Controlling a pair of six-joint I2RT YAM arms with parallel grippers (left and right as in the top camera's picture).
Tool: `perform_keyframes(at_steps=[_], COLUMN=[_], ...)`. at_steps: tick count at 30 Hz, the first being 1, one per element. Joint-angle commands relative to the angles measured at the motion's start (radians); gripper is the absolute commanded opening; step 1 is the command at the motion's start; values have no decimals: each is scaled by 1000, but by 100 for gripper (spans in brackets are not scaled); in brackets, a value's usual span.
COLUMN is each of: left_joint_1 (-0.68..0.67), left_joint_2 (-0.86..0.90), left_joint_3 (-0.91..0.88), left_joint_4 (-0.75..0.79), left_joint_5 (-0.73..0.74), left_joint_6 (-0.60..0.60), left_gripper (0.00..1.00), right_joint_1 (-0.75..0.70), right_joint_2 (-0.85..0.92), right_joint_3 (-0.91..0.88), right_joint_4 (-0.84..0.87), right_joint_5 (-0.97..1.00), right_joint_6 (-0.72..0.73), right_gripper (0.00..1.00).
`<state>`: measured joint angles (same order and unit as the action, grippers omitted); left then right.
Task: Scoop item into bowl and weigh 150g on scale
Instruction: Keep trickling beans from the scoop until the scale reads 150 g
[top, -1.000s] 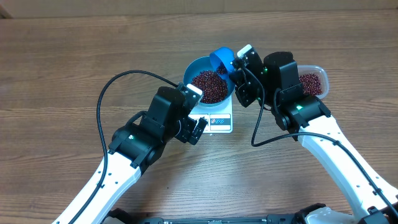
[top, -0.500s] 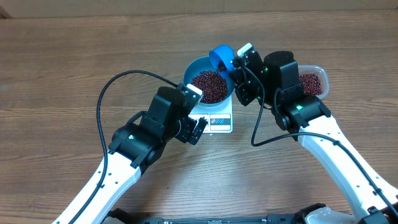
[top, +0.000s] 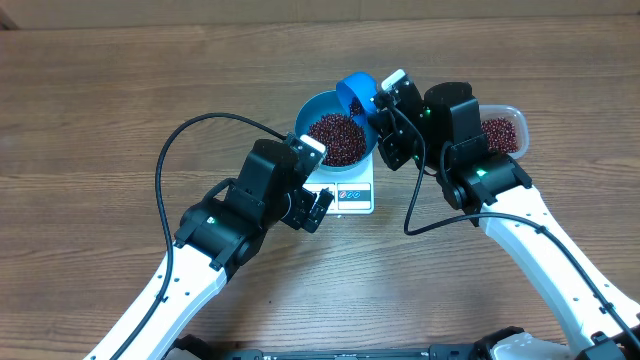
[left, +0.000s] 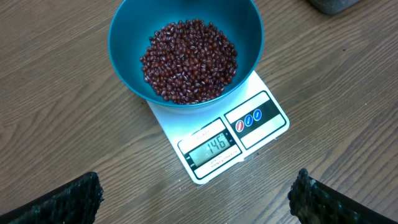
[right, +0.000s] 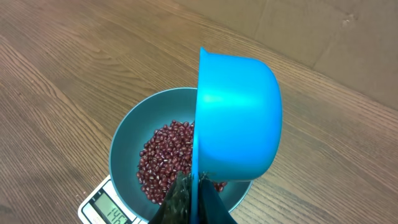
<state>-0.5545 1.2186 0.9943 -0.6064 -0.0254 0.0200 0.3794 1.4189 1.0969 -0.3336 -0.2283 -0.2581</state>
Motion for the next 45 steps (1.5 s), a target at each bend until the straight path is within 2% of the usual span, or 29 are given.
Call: perform_keyframes(at_steps=[1,27,34,40,45], left_joint_1=[5,5,5,5,5], left_joint_2=[3,3,3,3,3], left_joint_3=[-2,-3,-2,-2,-2], left_joint_4=[1,1,1,1,1], left_joint_5=[16,16,16,16,16], left_joint_6=[-13,-13,-13,-13,-13], left_gripper=[100,100,99,100,99], right_joint_1=[-7,-7,-7,-7,-7], right_joint_2=[-2,-1,-1,-1,-1], right_joint_3=[28,28,28,28,28], right_joint_4=[6,-17,60,-5,6], right_joint_5=[0,3,2,3,3], right_joint_6=[7,7,7,7,7], right_gripper=[4,4,4,4,4])
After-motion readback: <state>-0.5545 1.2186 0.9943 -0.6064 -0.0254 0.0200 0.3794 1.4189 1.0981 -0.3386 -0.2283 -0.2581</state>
